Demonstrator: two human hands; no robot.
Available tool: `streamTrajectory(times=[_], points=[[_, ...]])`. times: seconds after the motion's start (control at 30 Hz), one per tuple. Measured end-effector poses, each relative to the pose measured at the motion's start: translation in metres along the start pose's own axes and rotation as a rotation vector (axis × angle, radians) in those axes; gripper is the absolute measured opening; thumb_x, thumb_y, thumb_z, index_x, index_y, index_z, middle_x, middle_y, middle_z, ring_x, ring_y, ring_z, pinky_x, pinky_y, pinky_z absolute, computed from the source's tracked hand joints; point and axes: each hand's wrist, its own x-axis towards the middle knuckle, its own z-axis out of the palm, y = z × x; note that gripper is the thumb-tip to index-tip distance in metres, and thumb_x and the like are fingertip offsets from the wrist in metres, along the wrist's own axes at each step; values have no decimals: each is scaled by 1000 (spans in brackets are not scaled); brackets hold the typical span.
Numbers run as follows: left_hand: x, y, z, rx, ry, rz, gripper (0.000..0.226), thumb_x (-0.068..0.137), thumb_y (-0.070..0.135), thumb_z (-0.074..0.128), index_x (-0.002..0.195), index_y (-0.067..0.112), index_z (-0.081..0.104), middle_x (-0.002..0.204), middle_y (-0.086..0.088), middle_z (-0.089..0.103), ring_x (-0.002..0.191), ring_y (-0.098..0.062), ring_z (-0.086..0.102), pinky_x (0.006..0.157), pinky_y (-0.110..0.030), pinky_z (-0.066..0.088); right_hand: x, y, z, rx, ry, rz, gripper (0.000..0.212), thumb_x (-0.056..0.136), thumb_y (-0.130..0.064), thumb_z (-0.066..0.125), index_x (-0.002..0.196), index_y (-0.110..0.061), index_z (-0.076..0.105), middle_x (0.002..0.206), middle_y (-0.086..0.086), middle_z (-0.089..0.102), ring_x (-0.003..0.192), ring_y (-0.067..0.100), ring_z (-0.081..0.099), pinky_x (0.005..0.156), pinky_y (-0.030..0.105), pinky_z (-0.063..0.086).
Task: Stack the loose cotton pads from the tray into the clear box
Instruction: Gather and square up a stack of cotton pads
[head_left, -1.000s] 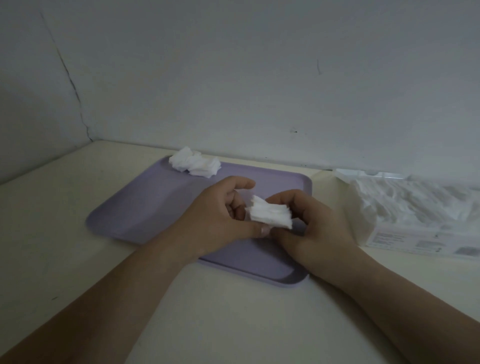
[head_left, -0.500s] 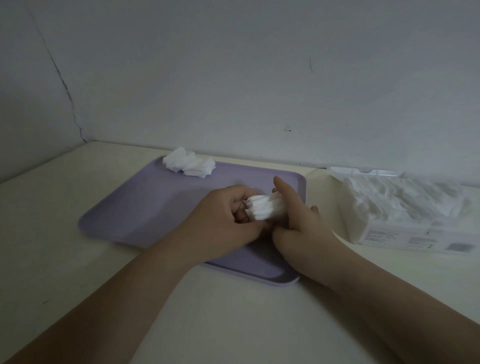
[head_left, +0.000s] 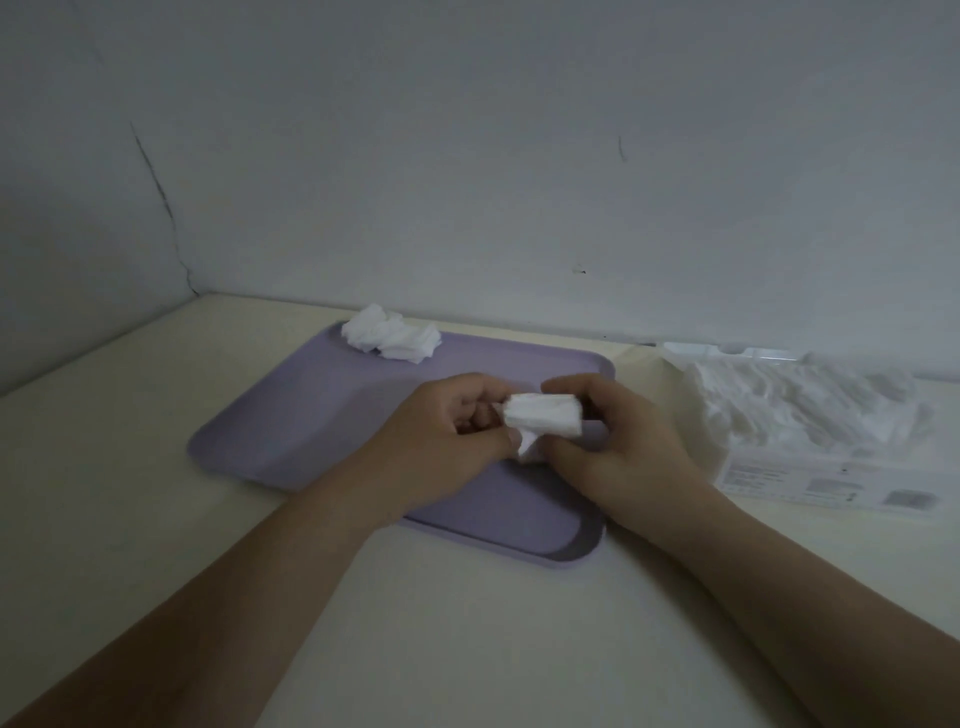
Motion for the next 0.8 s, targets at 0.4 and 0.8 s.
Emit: streamTrajectory(times=[0.4, 0.8], points=[[97, -25, -73, 1032, 80, -336, 79, 80, 68, 56, 151, 41, 33, 170, -13, 11, 156, -44, 7, 123, -56, 15, 6, 9, 5, 77, 111, 84, 30, 86, -7, 73, 99, -29, 57, 88, -7, 65, 74, 1, 59, 64, 7, 44], [39, -23, -26, 900, -47, -3, 68, 81, 61, 34, 135, 27, 57, 144, -12, 51, 150, -37, 32, 125, -43, 19, 3, 1, 3, 171, 168, 59, 25, 83, -5, 72, 101, -20, 60, 91, -9, 67, 80, 1, 62, 69, 9, 45]])
